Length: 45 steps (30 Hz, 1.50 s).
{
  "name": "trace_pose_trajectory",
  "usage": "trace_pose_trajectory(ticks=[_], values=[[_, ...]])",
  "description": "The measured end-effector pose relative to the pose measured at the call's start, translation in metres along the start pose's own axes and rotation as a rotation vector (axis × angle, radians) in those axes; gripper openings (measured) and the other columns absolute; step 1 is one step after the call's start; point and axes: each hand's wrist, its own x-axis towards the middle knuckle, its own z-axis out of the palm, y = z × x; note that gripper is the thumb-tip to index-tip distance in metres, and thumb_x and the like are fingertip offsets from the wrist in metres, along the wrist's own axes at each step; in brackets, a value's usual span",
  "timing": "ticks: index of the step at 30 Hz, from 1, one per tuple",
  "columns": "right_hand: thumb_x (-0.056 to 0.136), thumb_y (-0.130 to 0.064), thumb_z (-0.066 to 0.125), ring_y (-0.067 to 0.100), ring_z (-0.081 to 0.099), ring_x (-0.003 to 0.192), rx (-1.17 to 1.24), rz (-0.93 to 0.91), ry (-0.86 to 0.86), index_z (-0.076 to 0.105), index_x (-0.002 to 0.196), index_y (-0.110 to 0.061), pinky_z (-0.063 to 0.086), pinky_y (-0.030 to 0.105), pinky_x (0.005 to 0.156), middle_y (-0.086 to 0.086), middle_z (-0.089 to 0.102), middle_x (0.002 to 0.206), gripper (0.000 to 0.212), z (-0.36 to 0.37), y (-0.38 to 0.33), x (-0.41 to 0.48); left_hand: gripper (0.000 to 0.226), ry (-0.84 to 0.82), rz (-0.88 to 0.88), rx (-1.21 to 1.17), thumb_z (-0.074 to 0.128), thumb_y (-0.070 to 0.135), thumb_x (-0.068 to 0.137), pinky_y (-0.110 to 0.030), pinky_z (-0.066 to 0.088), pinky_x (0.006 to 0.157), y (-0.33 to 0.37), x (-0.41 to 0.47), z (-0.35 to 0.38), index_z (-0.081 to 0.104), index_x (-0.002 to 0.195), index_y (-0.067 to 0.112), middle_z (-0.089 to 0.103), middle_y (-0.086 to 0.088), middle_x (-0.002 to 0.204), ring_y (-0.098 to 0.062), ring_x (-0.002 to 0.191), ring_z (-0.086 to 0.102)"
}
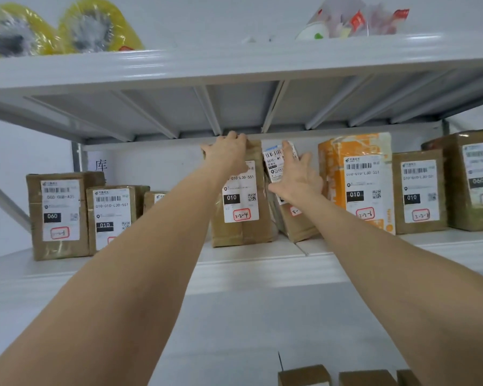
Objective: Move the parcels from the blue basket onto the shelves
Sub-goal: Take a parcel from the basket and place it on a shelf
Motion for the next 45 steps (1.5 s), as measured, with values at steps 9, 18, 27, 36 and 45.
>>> trace_pose_trajectory(ticks=[9,18,27,36,45], values=[[0.075,-0.053,0.074,0.031,0.058,0.1,0.039,0.055,0.03,-0.005,0.152,-0.029,0.049,0.035,0.072,0.014,0.03,0.139,0.113,0.021,-0.013,-0.001,0.07,-0.007,-0.019,0.042,0.064,0.025,0.085,-0.062,0.027,0.106,-0.016,-0.009,0.002,0.028,0.145,0.018,0.036,-0.01,0.142,-0.03,0.131,0.037],[0.073,-0.047,0.078,0.03,0.055,0.108,0.168,0.176,-0.08,-0.011,0.152,-0.022,0.041,0.035,0.072,0.012,0.043,0.13,0.122,0.032,-0.01,-0.016,0.064,0.003,-0.04,-0.045,0.063,0.023,0.084,-0.059,0.032,0.102,-0.014,-0.012,0.001,0.033,0.141,0.023,0.036,-0.008,0.138,-0.029,0.129,0.037],[0.072,-0.056,0.075,0.026,0.054,0.098,0.064,0.188,-0.016,-0.008,0.152,-0.02,0.044,0.035,0.068,0.012,0.043,0.126,0.121,0.032,-0.015,-0.022,0.065,0.029,-0.001,-0.086,0.064,0.026,0.083,-0.057,0.035,0.1,-0.023,-0.015,-0.001,0.033,0.14,0.021,0.036,-0.007,0.138,-0.03,0.128,0.038],[0.075,-0.049,0.075,0.032,0.043,0.122,-0.038,0.033,0.098,0.012,0.15,-0.018,0.044,0.042,0.095,0.014,0.036,0.138,0.103,0.019,-0.015,-0.033,0.062,0.104,0.0,-0.082,0.06,0.023,0.086,-0.052,0.035,0.103,-0.018,-0.031,-0.005,0.033,0.142,0.015,0.034,-0.011,0.14,-0.031,0.13,0.037],[0.09,-0.021,0.056,0.029,0.024,0.14,-0.19,-0.34,0.221,0.032,0.146,-0.02,0.026,0.04,0.112,0.011,0.027,0.15,0.06,-0.029,0.032,-0.05,0.054,0.249,0.134,-0.118,0.053,0.014,0.09,-0.041,0.046,0.086,0.057,-0.038,-0.012,0.034,0.14,0.013,0.036,-0.011,0.138,-0.029,0.124,0.041]])
